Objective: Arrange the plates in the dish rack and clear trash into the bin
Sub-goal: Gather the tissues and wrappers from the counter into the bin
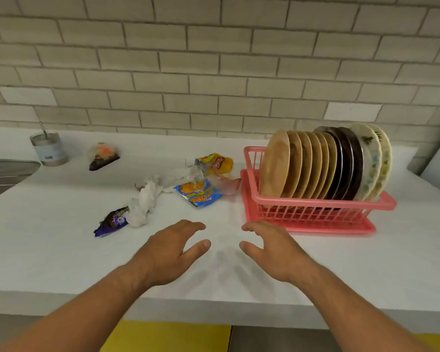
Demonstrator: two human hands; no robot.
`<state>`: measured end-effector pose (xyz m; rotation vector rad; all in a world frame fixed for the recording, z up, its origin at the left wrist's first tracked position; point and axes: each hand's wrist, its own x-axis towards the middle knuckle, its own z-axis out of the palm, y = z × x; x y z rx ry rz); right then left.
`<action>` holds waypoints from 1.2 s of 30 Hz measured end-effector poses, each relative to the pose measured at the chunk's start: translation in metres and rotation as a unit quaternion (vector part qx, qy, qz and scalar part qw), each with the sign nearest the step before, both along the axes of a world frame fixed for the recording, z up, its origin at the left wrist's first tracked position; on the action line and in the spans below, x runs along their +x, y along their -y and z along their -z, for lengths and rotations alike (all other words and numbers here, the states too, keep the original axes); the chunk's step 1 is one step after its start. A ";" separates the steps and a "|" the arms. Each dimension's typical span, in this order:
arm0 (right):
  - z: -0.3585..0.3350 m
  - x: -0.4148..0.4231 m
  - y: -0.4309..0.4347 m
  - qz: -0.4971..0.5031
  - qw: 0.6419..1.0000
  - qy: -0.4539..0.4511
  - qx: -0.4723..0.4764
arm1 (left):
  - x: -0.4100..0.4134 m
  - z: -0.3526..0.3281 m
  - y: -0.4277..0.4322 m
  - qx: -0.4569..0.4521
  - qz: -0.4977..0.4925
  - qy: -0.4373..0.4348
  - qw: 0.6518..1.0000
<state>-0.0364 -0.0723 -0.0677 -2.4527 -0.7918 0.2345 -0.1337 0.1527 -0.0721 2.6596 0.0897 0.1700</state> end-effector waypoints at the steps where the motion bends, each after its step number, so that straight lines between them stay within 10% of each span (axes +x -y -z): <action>1: 0.000 0.009 -0.009 -0.005 1.000 0.003 0.002 | 0.006 0.000 -0.008 0.005 -0.005 0.001 1.000; 22: 0.003 0.050 -0.142 -0.043 0.997 0.017 -0.061 | 0.085 0.011 -0.162 0.100 -0.210 -0.026 0.972; 36: 0.015 0.043 -0.190 0.035 0.996 0.022 -0.085 | 0.135 0.051 -0.216 0.059 -0.139 -0.092 0.984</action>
